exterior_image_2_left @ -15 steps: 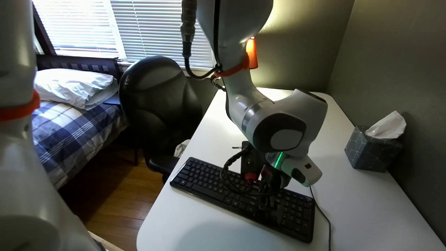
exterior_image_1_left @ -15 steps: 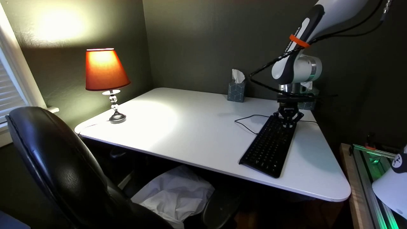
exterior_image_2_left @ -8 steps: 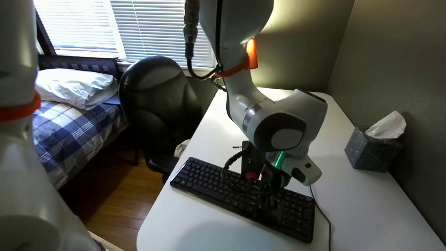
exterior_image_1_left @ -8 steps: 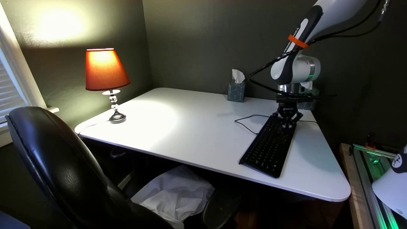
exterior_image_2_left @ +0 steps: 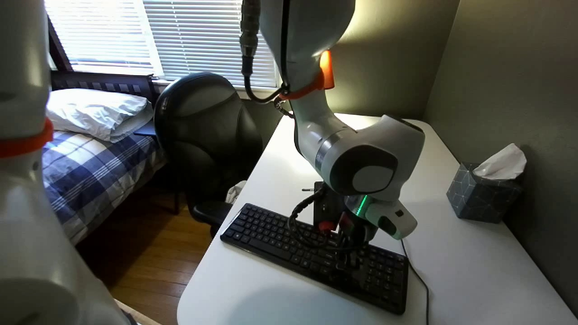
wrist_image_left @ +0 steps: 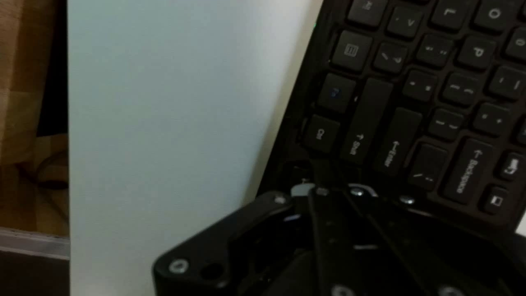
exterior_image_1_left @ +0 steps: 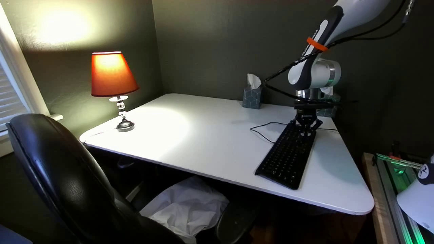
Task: Press a key on the keyboard.
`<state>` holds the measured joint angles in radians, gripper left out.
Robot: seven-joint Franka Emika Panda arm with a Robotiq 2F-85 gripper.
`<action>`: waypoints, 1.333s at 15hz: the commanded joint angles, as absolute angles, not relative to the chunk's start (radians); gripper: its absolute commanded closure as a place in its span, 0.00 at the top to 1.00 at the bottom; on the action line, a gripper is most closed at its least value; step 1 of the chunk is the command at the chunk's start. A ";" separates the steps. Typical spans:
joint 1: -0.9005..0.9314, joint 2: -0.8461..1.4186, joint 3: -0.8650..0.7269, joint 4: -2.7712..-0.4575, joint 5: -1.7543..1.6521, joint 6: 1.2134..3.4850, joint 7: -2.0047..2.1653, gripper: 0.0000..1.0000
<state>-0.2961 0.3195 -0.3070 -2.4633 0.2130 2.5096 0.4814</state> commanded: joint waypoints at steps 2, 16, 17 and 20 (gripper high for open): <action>-0.283 0.321 -0.318 -2.454 0.230 2.480 0.475 0.00; -0.281 0.287 -0.336 -2.477 0.220 2.486 0.478 0.00; -0.282 0.285 -0.336 -2.479 0.220 2.487 0.477 0.00; -0.284 0.274 -0.336 -2.485 0.221 2.485 0.474 0.28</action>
